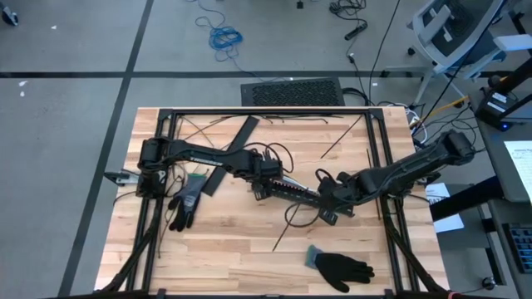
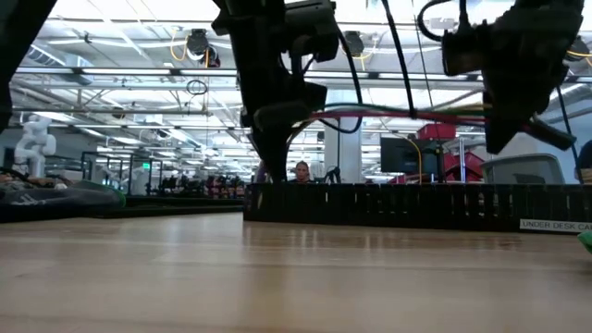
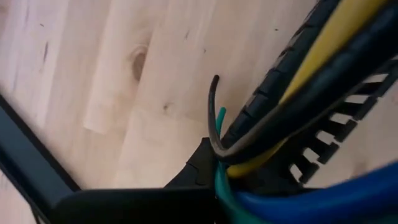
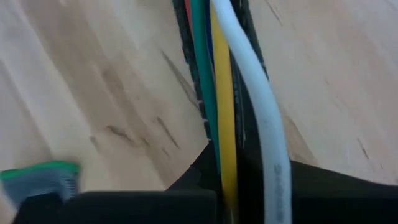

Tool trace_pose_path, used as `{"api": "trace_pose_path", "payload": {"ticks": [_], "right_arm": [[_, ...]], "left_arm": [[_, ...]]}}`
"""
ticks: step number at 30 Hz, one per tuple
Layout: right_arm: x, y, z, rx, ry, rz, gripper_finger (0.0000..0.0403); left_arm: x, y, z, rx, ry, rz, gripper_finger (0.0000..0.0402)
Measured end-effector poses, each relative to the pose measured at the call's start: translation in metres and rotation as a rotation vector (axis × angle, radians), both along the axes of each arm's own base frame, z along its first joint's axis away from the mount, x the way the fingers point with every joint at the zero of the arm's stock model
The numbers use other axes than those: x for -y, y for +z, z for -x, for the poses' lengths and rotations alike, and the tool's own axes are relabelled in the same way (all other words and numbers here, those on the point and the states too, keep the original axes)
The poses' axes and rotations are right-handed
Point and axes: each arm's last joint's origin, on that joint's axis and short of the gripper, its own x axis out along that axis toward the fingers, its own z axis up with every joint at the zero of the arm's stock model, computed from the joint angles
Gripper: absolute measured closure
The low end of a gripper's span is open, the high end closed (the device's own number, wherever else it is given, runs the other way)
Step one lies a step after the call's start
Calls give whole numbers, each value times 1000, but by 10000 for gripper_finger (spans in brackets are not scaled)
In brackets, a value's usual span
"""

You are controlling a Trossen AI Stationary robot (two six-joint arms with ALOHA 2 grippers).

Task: Ziptie cables
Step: Put the ziptied cable wires into the cable duct

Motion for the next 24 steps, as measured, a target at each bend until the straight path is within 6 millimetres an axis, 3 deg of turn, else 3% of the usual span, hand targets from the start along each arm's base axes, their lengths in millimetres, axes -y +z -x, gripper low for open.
{"api": "trace_pose_path", "payload": {"ticks": [13, 24], "right_arm": [[-5, -36, -14, -160, -15, 43, 403], [0, -38, -19, -150, -17, 15, 403]], "left_arm": [[10, -2, -2, 3, -30, 42, 394], [20, -8, -3, -9, -8, 78, 394]]}}
